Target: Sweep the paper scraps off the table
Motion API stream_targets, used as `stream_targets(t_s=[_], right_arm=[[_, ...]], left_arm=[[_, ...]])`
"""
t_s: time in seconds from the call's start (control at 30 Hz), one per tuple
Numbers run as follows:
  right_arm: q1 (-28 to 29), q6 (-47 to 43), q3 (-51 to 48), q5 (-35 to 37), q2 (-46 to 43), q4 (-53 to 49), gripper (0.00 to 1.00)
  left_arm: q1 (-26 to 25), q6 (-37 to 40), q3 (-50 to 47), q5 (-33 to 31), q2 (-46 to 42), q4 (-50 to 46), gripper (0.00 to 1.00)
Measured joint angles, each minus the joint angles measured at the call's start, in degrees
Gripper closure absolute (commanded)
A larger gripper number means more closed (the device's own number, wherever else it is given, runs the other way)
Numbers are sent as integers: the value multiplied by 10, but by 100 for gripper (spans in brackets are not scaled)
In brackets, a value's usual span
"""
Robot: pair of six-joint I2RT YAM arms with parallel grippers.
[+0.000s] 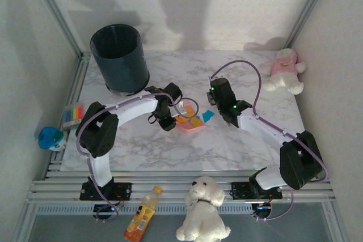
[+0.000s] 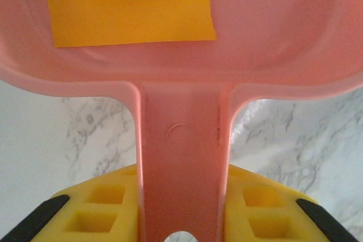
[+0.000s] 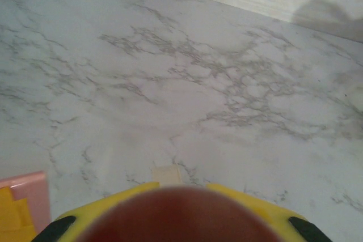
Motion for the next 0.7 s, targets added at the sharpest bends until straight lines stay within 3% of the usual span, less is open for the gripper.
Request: stream_targets(t_s=[0.27,0.7], right_arm=[[0,11,-9,15,-3,0,100],[0,11,-23,-33,-12,0,100]], left_arm=[[-4,4,-11,11,-6,-11,100],[-18,4,-10,29,-6,-27,100]])
